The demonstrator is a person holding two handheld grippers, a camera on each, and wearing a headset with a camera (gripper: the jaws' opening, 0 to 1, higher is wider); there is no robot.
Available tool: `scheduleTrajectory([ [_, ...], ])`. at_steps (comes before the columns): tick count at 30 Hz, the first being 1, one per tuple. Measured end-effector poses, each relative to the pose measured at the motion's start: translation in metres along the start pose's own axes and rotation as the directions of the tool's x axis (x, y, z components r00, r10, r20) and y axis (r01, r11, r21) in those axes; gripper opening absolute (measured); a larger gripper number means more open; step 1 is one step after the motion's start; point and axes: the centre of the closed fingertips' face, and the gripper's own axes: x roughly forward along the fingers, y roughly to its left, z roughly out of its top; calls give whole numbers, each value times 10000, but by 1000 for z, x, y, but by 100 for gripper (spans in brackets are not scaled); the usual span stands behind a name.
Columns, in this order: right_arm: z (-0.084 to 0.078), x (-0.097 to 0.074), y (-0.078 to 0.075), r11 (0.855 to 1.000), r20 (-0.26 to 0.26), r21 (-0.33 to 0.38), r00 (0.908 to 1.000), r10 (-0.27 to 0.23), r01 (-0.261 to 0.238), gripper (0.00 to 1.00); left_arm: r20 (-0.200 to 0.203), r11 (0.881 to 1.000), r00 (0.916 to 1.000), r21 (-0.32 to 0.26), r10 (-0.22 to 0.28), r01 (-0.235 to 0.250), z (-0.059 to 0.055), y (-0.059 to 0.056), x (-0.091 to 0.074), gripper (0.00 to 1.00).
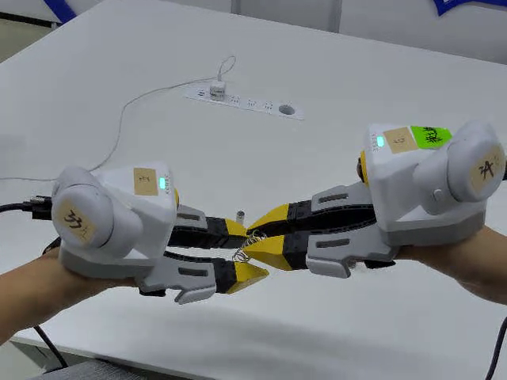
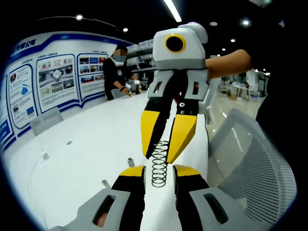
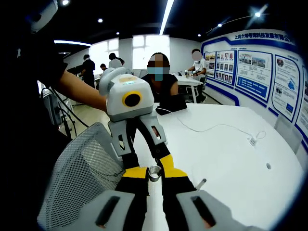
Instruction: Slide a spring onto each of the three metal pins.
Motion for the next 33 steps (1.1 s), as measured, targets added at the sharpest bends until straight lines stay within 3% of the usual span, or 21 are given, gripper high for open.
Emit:
scheduleTrajectory([
  [10, 3, 0, -19, 9991, -61, -38, 9991, -420, 420, 11, -103, 9940, 9980, -887, 630, -637, -17, 11, -12, 40],
  [17, 1, 1, -32, 9970, -207, 194, 9970, -742, 747, 11, -182, 9876, 9942, -1147, 1059, -1073, -24, 19, -20, 53],
  [22, -5, 5, -41, 9948, -506, 93, 9936, -1007, 1013, 11, -221, 9753, 9855, -1417, 1680, -1695, -33, 27, -26, 63],
  [33, -13, 13, -66, 9861, -847, 394, 9839, -1576, 1613, 11, -435, 9516, 9713, -1949, 2338, -2378, -51, 34, -36, 82],
])
